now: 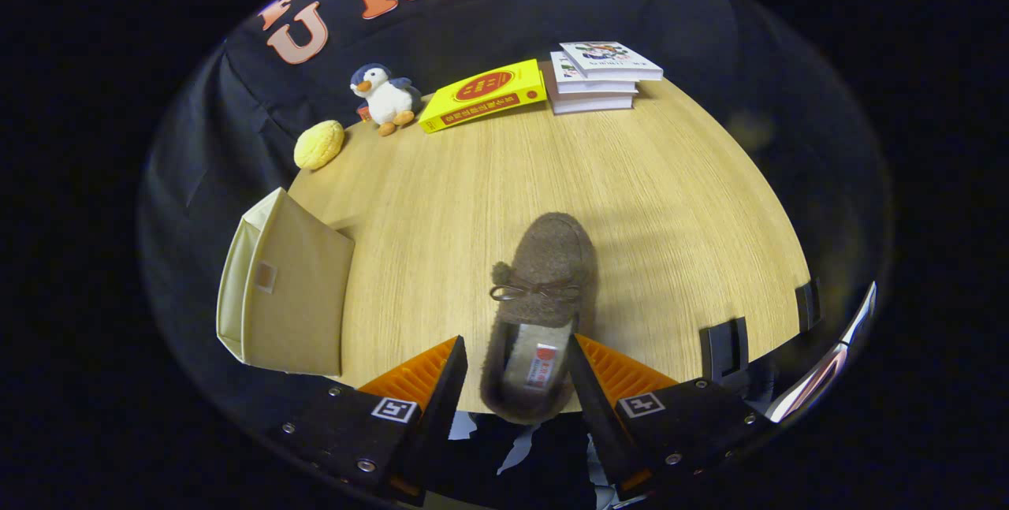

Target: Open the storage box then place both shoes into the box .Put the left shoe in first, then the right shoe, with the right side of both shoes facing outward in a uniform manner.

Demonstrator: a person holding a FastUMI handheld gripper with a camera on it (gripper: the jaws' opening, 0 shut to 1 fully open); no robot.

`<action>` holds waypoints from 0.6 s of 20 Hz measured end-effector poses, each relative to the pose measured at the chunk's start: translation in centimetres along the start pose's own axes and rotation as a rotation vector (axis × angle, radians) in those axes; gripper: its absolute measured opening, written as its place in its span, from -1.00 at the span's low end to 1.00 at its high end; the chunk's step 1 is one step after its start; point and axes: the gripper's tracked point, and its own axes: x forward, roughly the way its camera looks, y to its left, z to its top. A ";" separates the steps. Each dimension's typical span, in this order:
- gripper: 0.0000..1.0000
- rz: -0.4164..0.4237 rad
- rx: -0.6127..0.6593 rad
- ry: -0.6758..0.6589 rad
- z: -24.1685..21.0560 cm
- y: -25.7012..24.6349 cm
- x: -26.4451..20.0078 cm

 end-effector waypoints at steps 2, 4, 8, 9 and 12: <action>0.47 -0.019 -0.014 0.007 -0.5 -1.5 1.5; 0.34 -0.037 -0.041 0.007 -0.6 -2.7 3.0; 0.04 -0.058 -0.063 -0.034 0.3 -3.8 5.6; -0.01 -0.045 -0.056 -0.038 0.3 -3.5 6.0; -0.47 -0.094 -0.046 -0.071 0.6 -4.5 6.9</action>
